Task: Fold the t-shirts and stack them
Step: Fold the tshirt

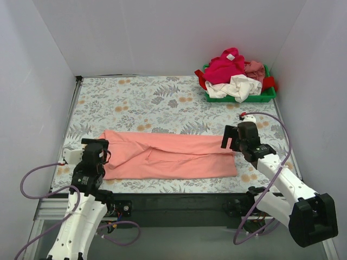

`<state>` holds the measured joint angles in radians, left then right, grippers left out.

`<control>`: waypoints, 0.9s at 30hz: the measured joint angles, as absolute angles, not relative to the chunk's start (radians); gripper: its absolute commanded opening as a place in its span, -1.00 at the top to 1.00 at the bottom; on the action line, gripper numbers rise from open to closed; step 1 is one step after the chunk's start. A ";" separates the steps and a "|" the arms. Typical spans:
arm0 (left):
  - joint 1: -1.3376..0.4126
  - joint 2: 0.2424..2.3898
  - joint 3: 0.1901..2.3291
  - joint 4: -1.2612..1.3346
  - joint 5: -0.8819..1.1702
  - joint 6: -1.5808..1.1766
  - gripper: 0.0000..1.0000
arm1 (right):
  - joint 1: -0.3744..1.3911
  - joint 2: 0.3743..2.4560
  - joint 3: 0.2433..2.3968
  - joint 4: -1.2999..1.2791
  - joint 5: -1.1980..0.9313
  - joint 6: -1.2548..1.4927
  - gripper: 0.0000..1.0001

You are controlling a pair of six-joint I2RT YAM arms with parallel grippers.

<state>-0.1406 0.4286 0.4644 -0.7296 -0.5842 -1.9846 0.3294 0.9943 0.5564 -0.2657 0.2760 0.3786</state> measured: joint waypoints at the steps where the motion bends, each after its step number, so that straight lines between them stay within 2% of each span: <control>1: -0.141 0.450 0.471 -0.699 -0.561 -1.974 -0.85 | 0.329 0.989 0.562 -0.264 0.242 0.370 -0.97; 4: -0.141 0.568 0.501 -0.588 -0.453 -1.909 -0.87 | 0.329 0.992 0.577 -0.223 0.078 0.337 -0.97; 9: -0.141 0.881 0.600 -0.425 -0.267 -1.781 -0.93 | 0.351 1.061 0.584 -0.075 -0.236 0.315 -0.97; 12: -0.139 1.034 0.644 -0.377 -0.220 -1.731 -0.96 | 0.464 1.179 0.646 -0.020 -0.339 0.280 -0.97; 19: -0.057 1.200 0.656 -0.277 -0.117 -1.642 -0.96 | 0.746 1.585 1.043 0.051 -0.481 0.161 -0.96; 27: 0.076 1.384 0.674 -0.187 0.085 -1.594 -0.96 | 0.826 2.014 1.439 0.074 -0.572 0.131 -0.94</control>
